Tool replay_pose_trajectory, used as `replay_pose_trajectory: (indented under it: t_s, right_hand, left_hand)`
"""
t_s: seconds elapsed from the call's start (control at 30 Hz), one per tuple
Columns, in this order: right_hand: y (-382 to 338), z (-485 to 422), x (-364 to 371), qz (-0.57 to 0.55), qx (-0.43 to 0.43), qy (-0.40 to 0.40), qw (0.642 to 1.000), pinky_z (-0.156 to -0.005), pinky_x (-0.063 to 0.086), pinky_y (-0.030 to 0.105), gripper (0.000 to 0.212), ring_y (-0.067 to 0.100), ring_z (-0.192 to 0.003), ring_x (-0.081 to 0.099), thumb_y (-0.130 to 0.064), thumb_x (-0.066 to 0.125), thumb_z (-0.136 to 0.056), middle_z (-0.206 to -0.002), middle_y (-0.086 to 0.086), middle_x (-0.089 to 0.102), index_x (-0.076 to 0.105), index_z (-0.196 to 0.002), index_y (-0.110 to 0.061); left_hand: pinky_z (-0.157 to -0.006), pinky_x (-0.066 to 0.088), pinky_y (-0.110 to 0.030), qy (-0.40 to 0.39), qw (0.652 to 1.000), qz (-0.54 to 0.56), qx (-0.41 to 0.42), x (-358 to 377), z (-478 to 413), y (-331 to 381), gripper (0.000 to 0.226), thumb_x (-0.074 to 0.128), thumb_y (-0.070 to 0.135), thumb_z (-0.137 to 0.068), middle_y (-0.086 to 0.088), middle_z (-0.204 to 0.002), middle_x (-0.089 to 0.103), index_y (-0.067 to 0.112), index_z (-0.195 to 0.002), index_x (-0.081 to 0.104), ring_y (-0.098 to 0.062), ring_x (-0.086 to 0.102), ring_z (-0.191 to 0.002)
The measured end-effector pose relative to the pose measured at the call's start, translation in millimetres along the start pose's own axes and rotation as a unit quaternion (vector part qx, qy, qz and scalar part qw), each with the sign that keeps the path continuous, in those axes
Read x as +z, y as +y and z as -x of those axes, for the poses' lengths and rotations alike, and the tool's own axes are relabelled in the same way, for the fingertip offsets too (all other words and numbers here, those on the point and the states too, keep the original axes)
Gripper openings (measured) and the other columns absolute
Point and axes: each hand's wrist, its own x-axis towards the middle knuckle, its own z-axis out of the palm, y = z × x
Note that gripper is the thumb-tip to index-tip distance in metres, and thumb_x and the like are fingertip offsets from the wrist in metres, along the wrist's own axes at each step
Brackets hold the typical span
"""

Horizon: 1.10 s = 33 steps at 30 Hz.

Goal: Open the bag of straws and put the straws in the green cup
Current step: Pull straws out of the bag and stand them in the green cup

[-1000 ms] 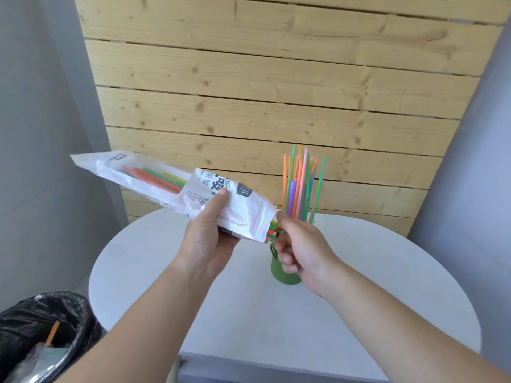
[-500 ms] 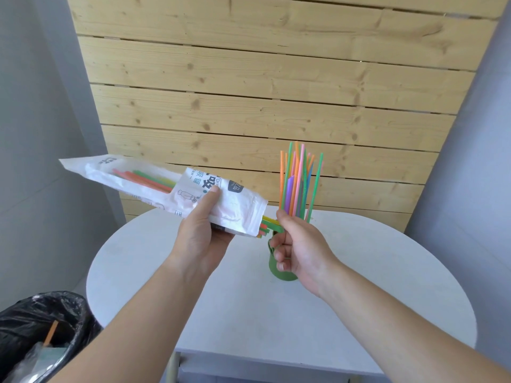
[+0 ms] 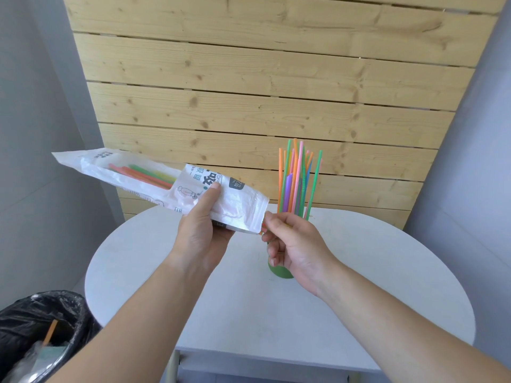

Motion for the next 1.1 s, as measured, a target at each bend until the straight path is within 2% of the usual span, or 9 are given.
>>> replay_pose_trajectory:
  t_s: [0.17, 0.33, 0.47, 0.57, 0.63, 0.77, 0.87, 0.97, 1.1]
  right_hand:
    - [0.5, -1.8, -3.4, -0.008, -0.008, 0.007, 1.000, -0.043, 0.043, 0.026, 0.008, 0.015, -0.047, 0.050, -0.012, 0.064, -0.096, -0.067, 0.007, 0.059, 0.066, -0.098, -0.004]
    - [-2.3, -1.4, -5.5, -0.002, -0.025, 0.017, 1.000, -0.043, 0.045, 0.027, 0.016, 0.017, -0.047, 0.052, -0.022, 0.067, -0.095, -0.067, 0.009, 0.060, 0.065, -0.094, -0.006]
    - [-3.2, -0.1, -3.7, 0.035, -0.043, 0.017, 0.998, -0.044, 0.047, 0.027, 0.015, 0.017, -0.049, 0.054, -0.017, 0.067, -0.095, -0.071, 0.011, 0.061, 0.067, -0.101, -0.003]
    - [-6.4, -2.9, -7.4, 0.045, -0.053, 0.045, 0.997, -0.044, 0.046, 0.027, 0.010, 0.016, -0.047, 0.052, -0.016, 0.065, -0.096, -0.068, 0.009, 0.058, 0.066, -0.094, -0.006]
    - [-8.3, -4.0, -10.0, 0.039, -0.051, 0.063, 0.996, -0.043, 0.044, 0.027, 0.015, 0.016, -0.044, 0.050, -0.022, 0.064, -0.096, -0.064, 0.007, 0.056, 0.064, -0.088, -0.009]
    - [-6.7, -1.0, -7.0, 0.041, -0.034, 0.056, 0.997, -0.043, 0.046, 0.028, 0.029, 0.019, -0.046, 0.052, -0.038, 0.070, -0.090, -0.065, 0.005, 0.058, 0.061, -0.092, -0.011]
    - [-3.2, -0.1, -4.3, 0.065, -0.041, 0.053, 0.996, -0.044, 0.048, 0.028, 0.026, 0.018, -0.046, 0.054, -0.027, 0.072, -0.091, -0.070, 0.009, 0.061, 0.064, -0.105, -0.007]
    - [-3.2, -2.3, -7.5, 0.066, -0.048, 0.061, 0.995, -0.043, 0.047, 0.027, 0.018, 0.015, -0.046, 0.053, -0.019, 0.067, -0.095, -0.069, 0.010, 0.059, 0.065, -0.105, -0.005]
    - [-5.8, -1.5, -9.3, 0.042, -0.043, 0.067, 0.996, -0.044, 0.047, 0.028, 0.024, 0.017, -0.045, 0.053, -0.030, 0.070, -0.093, -0.066, 0.008, 0.059, 0.063, -0.097, -0.007]
  left_hand:
    - [-0.097, 0.057, -0.048, 0.013, 1.000, 0.020, -0.008, -0.9, 0.7, 2.3, 0.024, 0.061, 0.022, -0.101, -0.008, -0.113, 0.071, 0.011, -0.122, 0.063, -0.027, 0.069, -0.107]
    - [-0.091, 0.060, -0.041, 0.030, 0.999, 0.042, -0.014, -0.5, 0.4, 2.9, 0.013, 0.062, 0.021, -0.101, -0.004, -0.101, 0.075, 0.014, -0.110, 0.068, -0.022, 0.072, -0.099]
    - [-0.085, 0.061, -0.040, 0.030, 0.999, 0.040, -0.017, 0.2, 0.9, 1.6, 0.013, 0.060, 0.020, -0.102, -0.004, -0.099, 0.075, 0.012, -0.109, 0.067, -0.021, 0.073, -0.094]
    - [-0.082, 0.060, -0.040, 0.047, 0.997, 0.058, -0.020, -0.7, 0.0, 4.1, 0.012, 0.059, 0.019, -0.102, -0.003, -0.091, 0.077, 0.012, -0.101, 0.068, -0.019, 0.074, -0.087]
    - [-0.084, 0.060, -0.042, 0.056, 0.996, 0.067, -0.023, -1.7, 0.1, 5.3, 0.011, 0.061, 0.018, -0.102, -0.003, -0.089, 0.078, 0.011, -0.100, 0.069, -0.020, 0.074, -0.088]
    - [-0.083, 0.060, -0.040, 0.053, 0.996, 0.060, -0.027, -0.1, 1.7, 2.1, 0.011, 0.061, 0.019, -0.101, -0.003, -0.094, 0.076, 0.011, -0.106, 0.068, -0.020, 0.073, -0.090]
    - [-0.081, 0.061, -0.037, 0.048, 0.997, 0.057, -0.029, 0.6, 1.5, 0.7, 0.017, 0.061, 0.020, -0.101, -0.004, -0.102, 0.074, 0.011, -0.115, 0.066, -0.021, 0.072, -0.095]
    - [-0.077, 0.062, -0.037, 0.052, 0.996, 0.062, -0.028, -1.6, 0.8, 2.6, 0.016, 0.062, 0.019, -0.101, -0.004, -0.100, 0.076, 0.012, -0.114, 0.066, -0.020, 0.074, -0.090]
    - [-0.079, 0.063, -0.039, 0.058, 0.996, 0.067, -0.029, -2.9, 0.9, 4.3, 0.019, 0.063, 0.020, -0.100, -0.005, -0.105, 0.076, 0.011, -0.117, 0.067, -0.021, 0.075, -0.096]
